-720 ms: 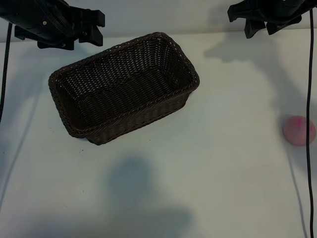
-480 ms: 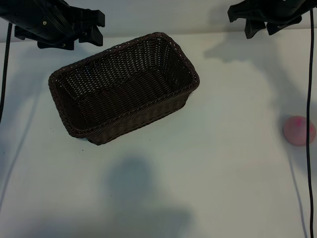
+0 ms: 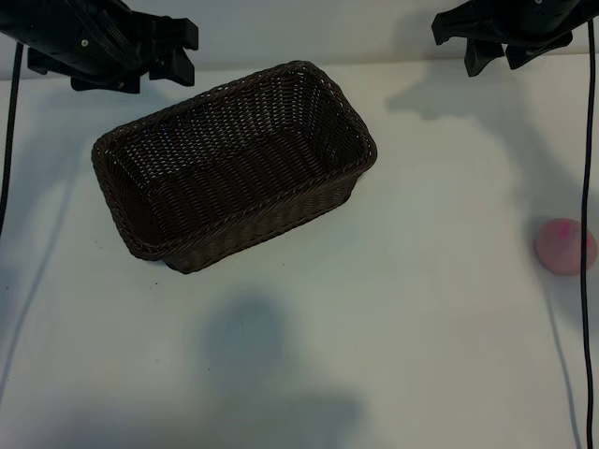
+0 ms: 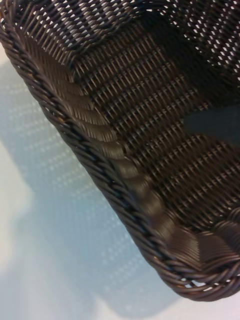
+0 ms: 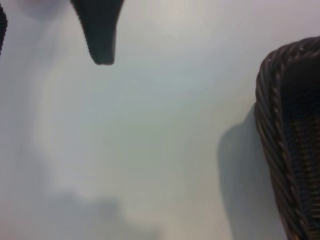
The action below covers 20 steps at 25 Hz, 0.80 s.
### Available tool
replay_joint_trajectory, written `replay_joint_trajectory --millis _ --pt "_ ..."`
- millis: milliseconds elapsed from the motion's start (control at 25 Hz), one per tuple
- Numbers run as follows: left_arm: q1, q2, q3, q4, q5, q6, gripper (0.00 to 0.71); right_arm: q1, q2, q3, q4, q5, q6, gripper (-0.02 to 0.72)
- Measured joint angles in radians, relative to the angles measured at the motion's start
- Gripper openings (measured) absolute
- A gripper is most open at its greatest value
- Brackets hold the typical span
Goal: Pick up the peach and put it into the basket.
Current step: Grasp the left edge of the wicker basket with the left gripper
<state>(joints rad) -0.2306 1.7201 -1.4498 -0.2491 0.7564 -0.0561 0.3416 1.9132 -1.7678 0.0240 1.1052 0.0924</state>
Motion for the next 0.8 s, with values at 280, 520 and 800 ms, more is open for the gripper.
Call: replay_joint_trajectory --millis 280,520,800 --pt "0.0 0.0 0.0 0.006 -0.025 -0.012 0.573 0.0 0.0 0.0 0.0 0.001 0.0 0.449" --pt "0.005 -0.031 0.043 0.184 0.056 -0.235 0.572 0.0 0.0 0.0 0.0 0.002 0.0 0.449" --pt "0.008 -0.12 0.287 0.335 0.014 -0.483 0.572 0.0 0.0 0.0 0.0 0.002 0.0 0.449"
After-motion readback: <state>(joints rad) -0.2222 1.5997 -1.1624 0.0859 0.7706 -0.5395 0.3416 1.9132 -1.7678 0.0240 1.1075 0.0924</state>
